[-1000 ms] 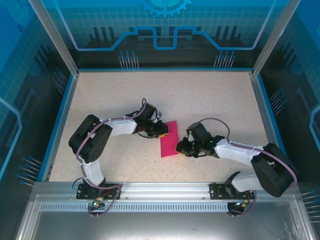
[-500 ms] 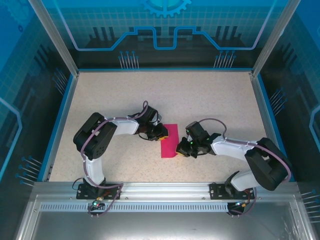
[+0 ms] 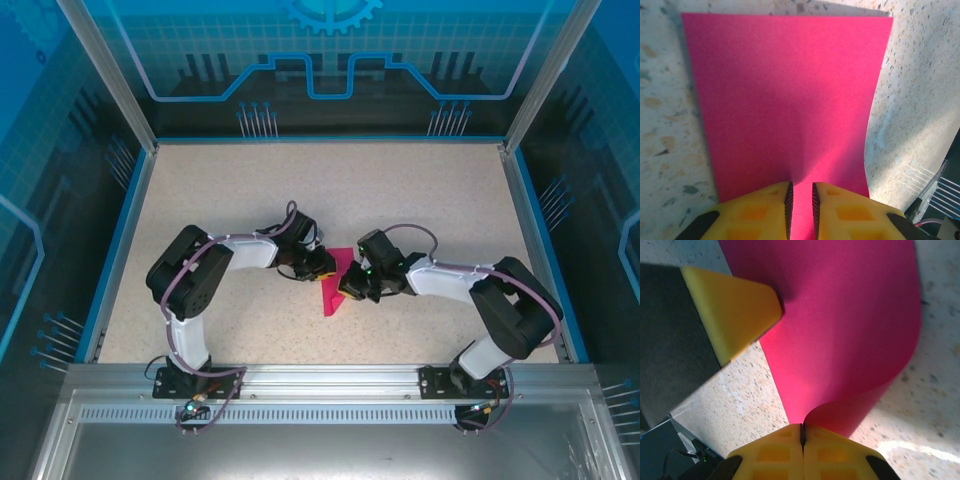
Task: Fold a paper plane with a square sheet of paper (pick it up from the middle)
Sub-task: Third fold the triangle at the center of the table.
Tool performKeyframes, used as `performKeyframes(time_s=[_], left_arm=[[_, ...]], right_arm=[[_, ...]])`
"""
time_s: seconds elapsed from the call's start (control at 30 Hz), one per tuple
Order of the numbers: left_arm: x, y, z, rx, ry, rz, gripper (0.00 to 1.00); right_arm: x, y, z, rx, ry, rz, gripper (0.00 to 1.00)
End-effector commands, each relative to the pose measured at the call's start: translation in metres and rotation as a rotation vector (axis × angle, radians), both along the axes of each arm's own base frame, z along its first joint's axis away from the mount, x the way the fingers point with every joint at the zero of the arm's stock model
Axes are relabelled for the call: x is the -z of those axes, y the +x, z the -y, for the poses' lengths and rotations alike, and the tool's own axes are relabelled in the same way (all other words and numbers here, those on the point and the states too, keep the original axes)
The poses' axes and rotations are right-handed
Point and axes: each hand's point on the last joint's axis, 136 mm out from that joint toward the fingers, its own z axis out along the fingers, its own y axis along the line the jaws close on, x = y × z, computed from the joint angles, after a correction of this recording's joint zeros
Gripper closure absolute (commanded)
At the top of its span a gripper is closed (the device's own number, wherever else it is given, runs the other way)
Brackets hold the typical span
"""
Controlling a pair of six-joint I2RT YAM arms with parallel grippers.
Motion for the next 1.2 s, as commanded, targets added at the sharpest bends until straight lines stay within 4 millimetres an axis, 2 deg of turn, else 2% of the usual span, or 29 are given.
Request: performKeyframes(time_s=[0.0,0.1,0.43,0.6,1.17], left_arm=[[-0.035,0.011,-0.002,0.040,0.025,0.123,0.77],[-0.039,0.017,-0.007,0.039,0.061,0.164,0.77],[-0.003,0.015,-0.016,0.017,0.137,0.078,0.85],[0.008,0.012,-0.019,0.013,0.152,0.046,0.88],[0.020,0.006,-0.024,0.013,0.181,0.021,0.90]], right_arm=[[0.002,0.002,-0.011,-0.029,0.015,0.002,0.94],[0.004,0.007,-0.016,-0.031,0.031,0.019,0.94],[0.010,0.010,-0.023,-0.047,0.040,0.033,0.94],[0.011,0.010,-0.024,-0.051,0.037,0.037,0.93],[0.016,0.015,-0.024,-0.028,0.029,0.046,0.93]])
